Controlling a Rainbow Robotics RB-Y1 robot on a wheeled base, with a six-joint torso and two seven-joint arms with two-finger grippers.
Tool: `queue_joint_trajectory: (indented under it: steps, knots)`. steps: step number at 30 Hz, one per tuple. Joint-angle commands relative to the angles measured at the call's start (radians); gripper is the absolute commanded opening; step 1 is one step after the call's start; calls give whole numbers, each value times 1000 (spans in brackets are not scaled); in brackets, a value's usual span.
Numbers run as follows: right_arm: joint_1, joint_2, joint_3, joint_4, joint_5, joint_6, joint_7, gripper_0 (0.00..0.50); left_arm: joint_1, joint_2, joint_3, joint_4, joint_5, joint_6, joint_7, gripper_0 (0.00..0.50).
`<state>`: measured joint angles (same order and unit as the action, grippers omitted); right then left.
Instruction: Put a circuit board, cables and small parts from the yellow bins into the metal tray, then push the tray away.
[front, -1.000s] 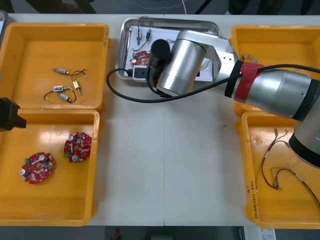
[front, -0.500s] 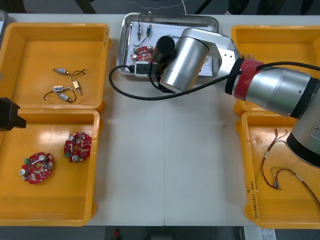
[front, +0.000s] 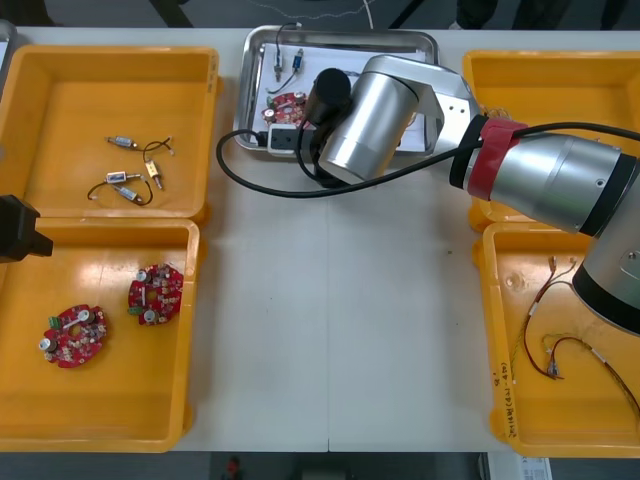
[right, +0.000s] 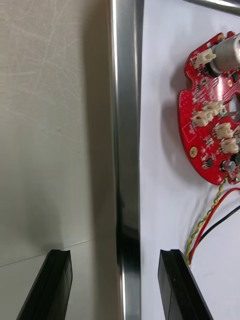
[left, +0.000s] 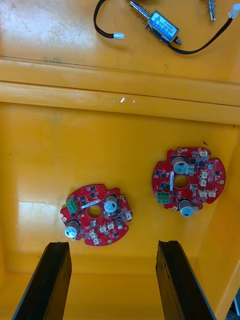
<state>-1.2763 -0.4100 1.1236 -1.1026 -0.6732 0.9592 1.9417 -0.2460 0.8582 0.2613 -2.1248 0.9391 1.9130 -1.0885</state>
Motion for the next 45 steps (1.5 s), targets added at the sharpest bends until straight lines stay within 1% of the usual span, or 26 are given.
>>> queue_joint_trajectory:
  steps: [1, 5, 8, 10, 11, 16, 17, 20, 22, 26, 27, 32, 34, 38, 45]
  knots:
    - [-55, 13, -56, -79, -20, 107, 48, 500, 14, 45, 27, -27, -6, 7, -125, 500]
    - [-47, 7, -79, -152, -22, 200, 34, 500, 14, 45, 27, -27, -6, 7, -125, 500]
    - [-26, 4, -130, -207, -22, 279, 29, 500, 14, 45, 27, -27, -6, 7, -125, 500]
    - [6, 4, -186, -252, -20, 348, 28, 500, 14, 45, 27, -27, -6, 7, -125, 500]
    - [11, 4, -199, -261, -20, 362, 28, 500, 14, 45, 27, -27, -6, 7, -125, 500]
    - [55, 2, -288, -375, -14, 507, 23, 500, 14, 45, 27, -27, -6, 7, -125, 500]
    - [61, 0, -297, -388, -11, 523, 22, 500, 14, 45, 27, -27, -6, 7, -125, 500]
    - [111, -16, -358, -497, 7, 618, 13, 500, 14, 45, 27, -27, -6, 7, -125, 500]
    - [138, -32, -389, -562, 14, 662, 8, 500, 14, 45, 27, -27, -6, 7, -125, 500]
    - [206, -73, -458, -701, 14, 771, -10, 500, 14, 45, 27, -27, -6, 7, -125, 500]
    - [215, -76, -467, -717, 14, 786, -13, 500, 14, 45, 27, -27, -6, 7, -125, 500]
    - [296, -85, -574, -850, 12, 935, -110, 500, 14, 45, 27, -27, -6, 7, -125, 500]
    - [321, -85, -610, -888, 12, 961, -145, 500, 14, 45, 27, -27, -6, 7, -125, 500]
    - [376, -88, -679, -968, 12, 961, -227, 500, 14, 45, 27, -27, -6, 7, -125, 500]
    - [486, -118, -783, -1076, 6, 961, -400, 500, 14, 45, 27, -27, -6, 7, -125, 500]
